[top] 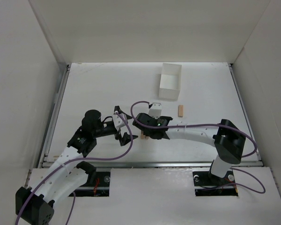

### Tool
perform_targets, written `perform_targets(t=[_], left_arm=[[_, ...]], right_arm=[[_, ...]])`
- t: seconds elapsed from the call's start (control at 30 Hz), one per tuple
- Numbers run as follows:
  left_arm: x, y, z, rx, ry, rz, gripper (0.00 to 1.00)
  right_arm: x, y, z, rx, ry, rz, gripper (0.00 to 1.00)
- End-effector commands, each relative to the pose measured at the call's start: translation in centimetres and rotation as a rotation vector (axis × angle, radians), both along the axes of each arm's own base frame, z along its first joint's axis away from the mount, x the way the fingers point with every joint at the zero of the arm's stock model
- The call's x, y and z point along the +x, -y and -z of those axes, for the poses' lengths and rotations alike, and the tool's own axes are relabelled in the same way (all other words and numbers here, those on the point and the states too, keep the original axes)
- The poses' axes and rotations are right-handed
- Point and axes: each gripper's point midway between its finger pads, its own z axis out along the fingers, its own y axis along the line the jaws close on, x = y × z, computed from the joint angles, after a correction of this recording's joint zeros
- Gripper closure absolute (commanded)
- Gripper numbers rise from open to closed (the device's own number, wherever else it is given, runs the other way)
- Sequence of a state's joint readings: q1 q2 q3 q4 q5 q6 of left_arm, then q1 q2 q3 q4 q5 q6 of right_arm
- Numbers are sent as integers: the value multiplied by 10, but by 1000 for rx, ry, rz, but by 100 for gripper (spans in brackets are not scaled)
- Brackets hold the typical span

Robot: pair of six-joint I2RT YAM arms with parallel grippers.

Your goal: Build the wood block tower

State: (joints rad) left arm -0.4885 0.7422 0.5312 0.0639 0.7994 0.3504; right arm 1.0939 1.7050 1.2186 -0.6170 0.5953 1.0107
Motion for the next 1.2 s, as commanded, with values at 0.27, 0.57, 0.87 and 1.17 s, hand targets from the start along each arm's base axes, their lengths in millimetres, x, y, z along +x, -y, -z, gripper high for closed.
perform_targets(t=[0.27,0.57,0.87,1.17], left_arm=[[-1,-1,-2,-5,28,5,0],[-2,-2,-5,-9,36,5,0],[-4,-1,-1,-7,27,14,0],[-6,-2,-3,-11,33,14,0]], right_arm=[[6,-21,-18,69,31,-24,59],[9,-9,-59,129,102,11,54],[-17,-25,-68,253,29,-19,0],[-20,-25,-43,118,-40,66,0]])
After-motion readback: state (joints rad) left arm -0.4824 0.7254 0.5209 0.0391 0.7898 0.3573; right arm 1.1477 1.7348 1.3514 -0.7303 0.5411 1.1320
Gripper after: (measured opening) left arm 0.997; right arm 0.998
